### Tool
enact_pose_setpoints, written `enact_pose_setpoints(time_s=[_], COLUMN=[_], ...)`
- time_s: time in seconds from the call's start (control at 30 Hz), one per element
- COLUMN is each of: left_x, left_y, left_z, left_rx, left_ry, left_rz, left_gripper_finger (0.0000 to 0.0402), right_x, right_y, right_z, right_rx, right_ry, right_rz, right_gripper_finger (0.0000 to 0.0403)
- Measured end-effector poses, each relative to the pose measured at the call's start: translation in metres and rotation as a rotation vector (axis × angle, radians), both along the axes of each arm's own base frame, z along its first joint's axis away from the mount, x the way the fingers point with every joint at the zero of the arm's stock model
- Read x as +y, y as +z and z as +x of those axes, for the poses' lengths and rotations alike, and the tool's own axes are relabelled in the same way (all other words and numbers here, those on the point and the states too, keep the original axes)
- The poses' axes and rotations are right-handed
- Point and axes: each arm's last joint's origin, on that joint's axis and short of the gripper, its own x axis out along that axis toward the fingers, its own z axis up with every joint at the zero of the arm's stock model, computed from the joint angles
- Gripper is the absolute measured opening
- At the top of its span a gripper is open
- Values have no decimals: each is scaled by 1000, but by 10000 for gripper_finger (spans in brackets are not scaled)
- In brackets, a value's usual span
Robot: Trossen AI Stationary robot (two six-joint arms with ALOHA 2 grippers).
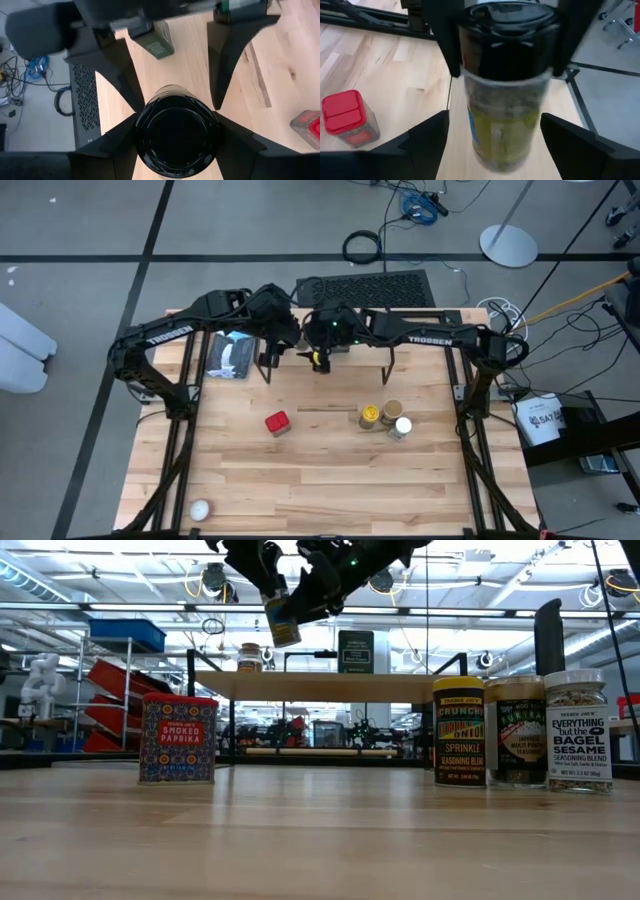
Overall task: Shelf spices
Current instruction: Put the black seasoning bottle on the shelf
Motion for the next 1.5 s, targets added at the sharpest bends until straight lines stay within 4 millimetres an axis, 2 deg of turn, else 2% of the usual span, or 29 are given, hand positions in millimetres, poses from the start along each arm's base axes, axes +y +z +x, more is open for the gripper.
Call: enact_pose_setpoints(time_s=[0.33,0.47,0.7,0.8,1.07,1.5], left_x=[0,0,0,0,0,0], left_y=[0,0,0,0,0,4], left_z=[0,0,0,0,0,-3], left_rx=[5,5,6,6,5,-18], left_ry=[-17,-18,-21,-21,5,32], left_rz=[11,12,12,12,23,36], left_gripper_finger=[219,219,219,219,220,243], right_x=[-1,-1,-1,-1,-1,-1], right_y=[-1,-2,-2,-2,-2,-1], right_z=[5,6,6,6,6,6], right_rx=[-35,-31,-31,-31,-32,-43], right_ry=[3,7,9,8,7,20], right_rz=[-17,-22,-25,-24,-15,3], right_gripper_finger=[287,250,163,143,144,146])
